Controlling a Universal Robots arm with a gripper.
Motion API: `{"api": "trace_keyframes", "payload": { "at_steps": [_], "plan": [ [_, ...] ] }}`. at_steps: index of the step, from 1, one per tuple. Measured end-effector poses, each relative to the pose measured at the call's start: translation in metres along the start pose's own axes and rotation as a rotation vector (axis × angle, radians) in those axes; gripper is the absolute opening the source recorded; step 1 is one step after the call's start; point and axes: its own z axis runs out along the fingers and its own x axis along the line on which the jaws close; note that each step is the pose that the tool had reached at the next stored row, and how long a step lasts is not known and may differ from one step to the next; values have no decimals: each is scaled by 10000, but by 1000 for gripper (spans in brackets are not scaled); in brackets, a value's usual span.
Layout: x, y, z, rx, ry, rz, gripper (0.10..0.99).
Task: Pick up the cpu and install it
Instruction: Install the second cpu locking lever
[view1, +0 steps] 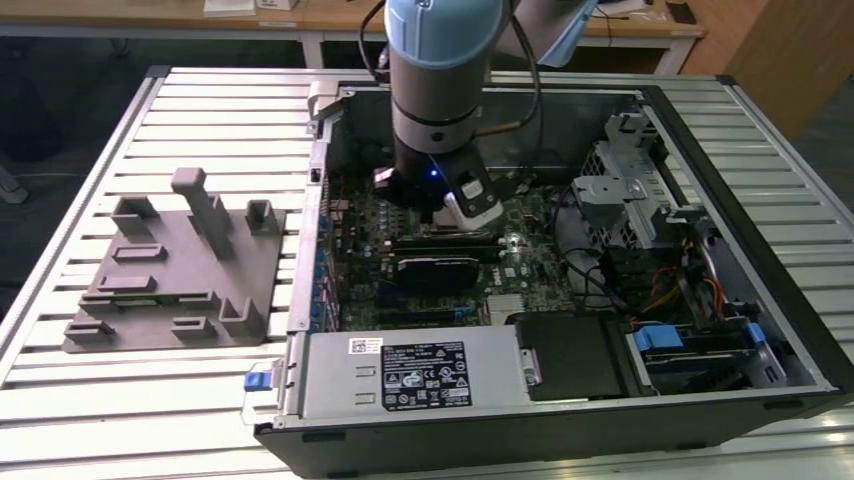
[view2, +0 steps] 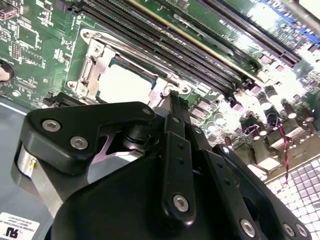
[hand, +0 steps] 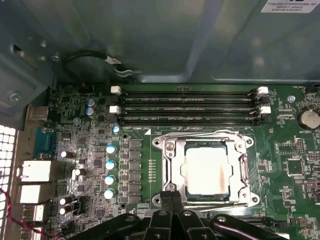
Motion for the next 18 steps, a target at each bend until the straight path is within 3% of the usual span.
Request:
{"api": "trace_keyframes", "payload": {
  "at_steps": [7, 18],
  "plan": [
    [-64, 83, 22, 104, -3, 3, 106],
    [-192, 161, 48, 380, -25, 68, 106]
  ]
}}
